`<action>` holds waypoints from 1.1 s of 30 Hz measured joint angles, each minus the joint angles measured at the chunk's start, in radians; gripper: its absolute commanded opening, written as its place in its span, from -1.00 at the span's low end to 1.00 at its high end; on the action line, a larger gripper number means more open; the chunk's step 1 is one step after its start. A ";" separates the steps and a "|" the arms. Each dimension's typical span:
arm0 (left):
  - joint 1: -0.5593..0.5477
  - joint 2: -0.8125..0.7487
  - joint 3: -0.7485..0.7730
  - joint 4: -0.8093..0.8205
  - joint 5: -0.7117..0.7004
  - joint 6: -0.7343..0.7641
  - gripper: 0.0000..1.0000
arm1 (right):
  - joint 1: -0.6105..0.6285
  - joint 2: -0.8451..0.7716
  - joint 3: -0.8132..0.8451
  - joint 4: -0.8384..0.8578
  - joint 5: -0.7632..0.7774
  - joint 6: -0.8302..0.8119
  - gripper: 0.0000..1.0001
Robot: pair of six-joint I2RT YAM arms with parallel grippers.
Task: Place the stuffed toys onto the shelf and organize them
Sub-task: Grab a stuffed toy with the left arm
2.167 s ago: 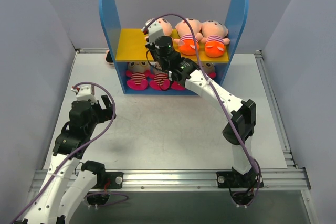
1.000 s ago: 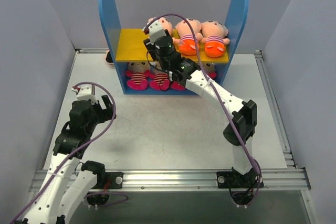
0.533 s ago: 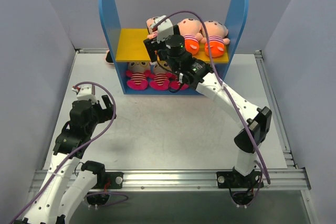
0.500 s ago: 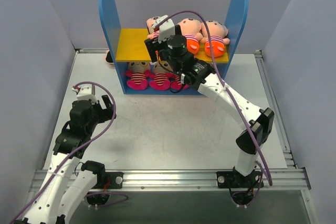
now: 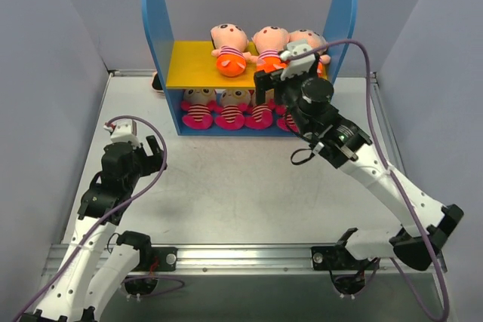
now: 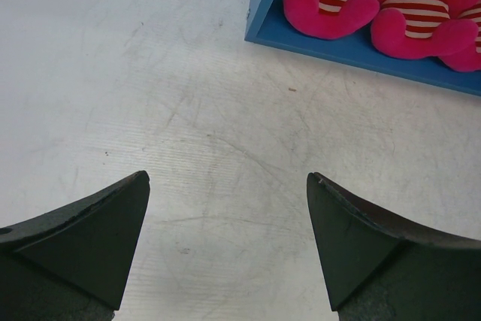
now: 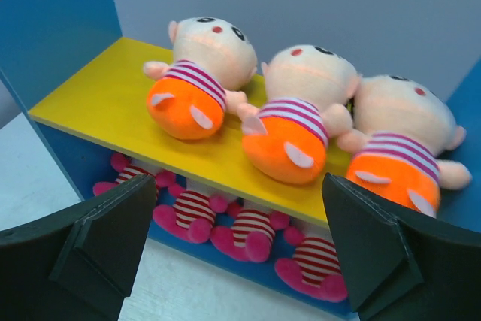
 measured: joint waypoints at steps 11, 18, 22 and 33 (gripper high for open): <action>0.087 0.090 0.000 0.012 0.040 -0.049 0.88 | -0.014 -0.437 -0.385 -0.014 0.258 0.042 0.99; 0.158 0.274 0.060 0.068 0.085 -0.096 0.88 | -0.020 -0.629 -0.532 -0.022 0.388 0.104 0.99; 0.212 0.411 0.144 0.125 0.116 -0.132 0.87 | -0.021 -0.647 -0.547 -0.039 0.402 0.152 0.99; 0.370 0.883 0.465 0.346 0.193 -0.225 0.88 | -0.028 -0.577 -0.547 -0.069 0.396 0.185 0.99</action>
